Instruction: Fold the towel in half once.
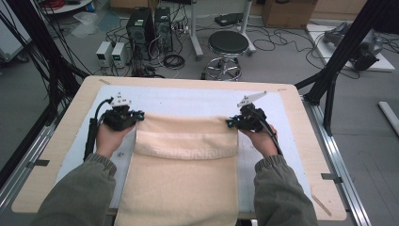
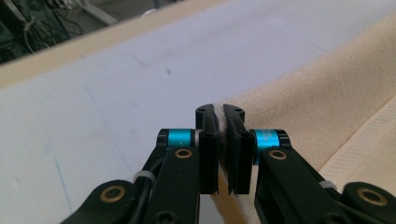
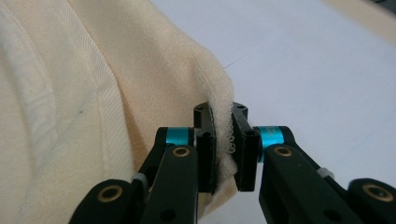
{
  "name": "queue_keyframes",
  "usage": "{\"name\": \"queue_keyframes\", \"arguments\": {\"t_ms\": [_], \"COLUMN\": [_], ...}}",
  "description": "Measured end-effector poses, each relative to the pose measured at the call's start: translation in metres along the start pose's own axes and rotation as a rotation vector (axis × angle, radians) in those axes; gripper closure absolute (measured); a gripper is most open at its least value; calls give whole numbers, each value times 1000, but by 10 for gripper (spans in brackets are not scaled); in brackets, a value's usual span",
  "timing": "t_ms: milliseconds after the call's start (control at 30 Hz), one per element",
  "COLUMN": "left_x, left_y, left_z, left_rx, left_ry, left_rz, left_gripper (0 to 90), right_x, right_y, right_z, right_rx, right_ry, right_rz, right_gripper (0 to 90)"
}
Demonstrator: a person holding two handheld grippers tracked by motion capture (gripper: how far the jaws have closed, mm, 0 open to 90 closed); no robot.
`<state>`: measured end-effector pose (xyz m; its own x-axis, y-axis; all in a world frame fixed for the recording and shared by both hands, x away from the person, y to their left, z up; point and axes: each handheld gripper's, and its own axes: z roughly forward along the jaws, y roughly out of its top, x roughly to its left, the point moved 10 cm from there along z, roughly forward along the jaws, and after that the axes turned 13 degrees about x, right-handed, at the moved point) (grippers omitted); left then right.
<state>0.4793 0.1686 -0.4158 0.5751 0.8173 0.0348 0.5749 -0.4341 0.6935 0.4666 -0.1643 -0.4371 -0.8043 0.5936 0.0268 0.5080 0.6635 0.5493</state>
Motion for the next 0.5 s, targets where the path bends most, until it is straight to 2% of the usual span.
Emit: {"name": "queue_keyframes", "arguments": {"t_ms": [100,167,200,233,267,300,333,400,500], "left_x": [9,12,13,13,15,16,16,15,8], "left_y": [28,37,37,34,29,24,20,10,-3], "left_z": [-7,-8,-6,-3,0,2,3,4,5], "left_rx": [-19,-24,-14,3,26,31,27,26,31], "left_ry": [35,35,26,27,41,43,31,11,-22], "left_rz": [12,18,13,16,16,7,6,-3,14], "left_gripper": [847,845,839,816,748,676,653,624,589], "right_x": [-13,-21,-24,-26,-28,-28,-26,-23,-14], "right_y": [20,29,32,32,31,29,26,18,7], "right_z": [-13,-19,-19,-17,-15,-11,-7,-2,0], "right_rx": [-10,-18,-22,-21,-24,-19,-14,-11,-13], "right_ry": [-39,-52,-47,-37,-42,-23,-3,-12,11], "right_rz": [-4,1,11,23,35,56,63,54,68], "right_gripper": [825,822,803,741,659,606,565,537,498]}}
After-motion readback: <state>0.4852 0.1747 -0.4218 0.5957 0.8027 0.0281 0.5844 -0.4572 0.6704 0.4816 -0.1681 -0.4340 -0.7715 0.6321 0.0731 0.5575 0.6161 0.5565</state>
